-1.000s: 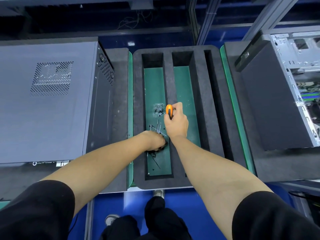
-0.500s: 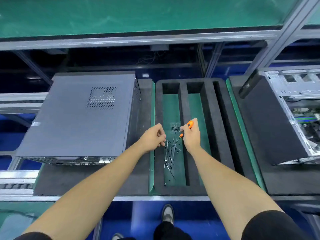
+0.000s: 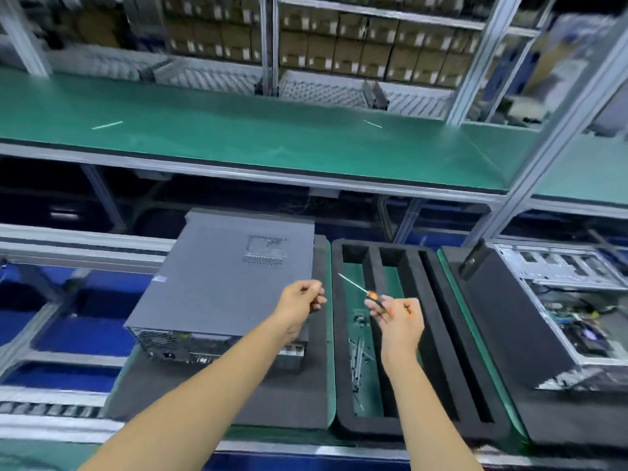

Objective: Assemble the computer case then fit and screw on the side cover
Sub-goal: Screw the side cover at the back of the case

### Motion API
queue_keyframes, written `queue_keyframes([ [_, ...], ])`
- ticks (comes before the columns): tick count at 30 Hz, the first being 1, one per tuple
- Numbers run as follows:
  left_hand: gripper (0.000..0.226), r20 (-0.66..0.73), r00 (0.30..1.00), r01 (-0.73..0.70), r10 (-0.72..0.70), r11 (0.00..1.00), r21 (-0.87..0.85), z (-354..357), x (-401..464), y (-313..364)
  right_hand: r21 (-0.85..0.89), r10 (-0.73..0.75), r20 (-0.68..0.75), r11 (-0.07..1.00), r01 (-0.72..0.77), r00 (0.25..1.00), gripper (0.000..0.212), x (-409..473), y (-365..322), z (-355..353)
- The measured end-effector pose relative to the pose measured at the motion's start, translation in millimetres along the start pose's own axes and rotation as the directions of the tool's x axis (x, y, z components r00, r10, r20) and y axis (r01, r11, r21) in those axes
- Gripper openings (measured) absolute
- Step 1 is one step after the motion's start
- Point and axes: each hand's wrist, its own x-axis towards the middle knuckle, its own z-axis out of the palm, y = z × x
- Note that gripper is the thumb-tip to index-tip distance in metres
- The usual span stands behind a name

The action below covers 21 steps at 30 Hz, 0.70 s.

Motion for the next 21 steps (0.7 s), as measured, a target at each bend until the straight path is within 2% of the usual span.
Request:
queue_keyframes([
  [4, 0.018, -0.111, 0.993, 0.006, -0.031, 0.976, -0.217, -30.6, -16.7, 11.2, -0.001, 0.034, 0.08, 0.999, -0.034, 0.996, 0.027, -55.2, 13.3, 24.8],
  [8, 0.019, -0.116, 0.992, 0.003, -0.041, 0.95, -0.312, -60.9, -33.2, 16.4, -0.015, 0.041, 0.074, 0.999, -0.04, 0.996, 0.026, -99.1, 31.3, 41.2],
  [13, 0.007, -0.078, 0.997, -0.043, 0.028, 0.98, -0.195, -94.0, -54.9, 16.4, 0.02, -0.016, 0.08, 1.0, 0.014, 0.997, 0.027, -139.8, 52.9, 52.4],
  [17, 0.006, 0.008, 1.0, -0.028, 0.03, 0.975, -0.221, -111.7, -66.5, 16.1, 0.021, -0.025, 0.103, 1.0, 0.023, 0.994, 0.022, -159.8, 63.5, 63.8],
  [21, 0.008, -0.002, 1.0, -0.004, 0.004, 0.943, -0.332, -127.6, -74.0, 14.3, 0.036, -0.02, 0.079, 0.999, 0.017, 0.997, 0.022, -175.7, 71.1, 71.0],
])
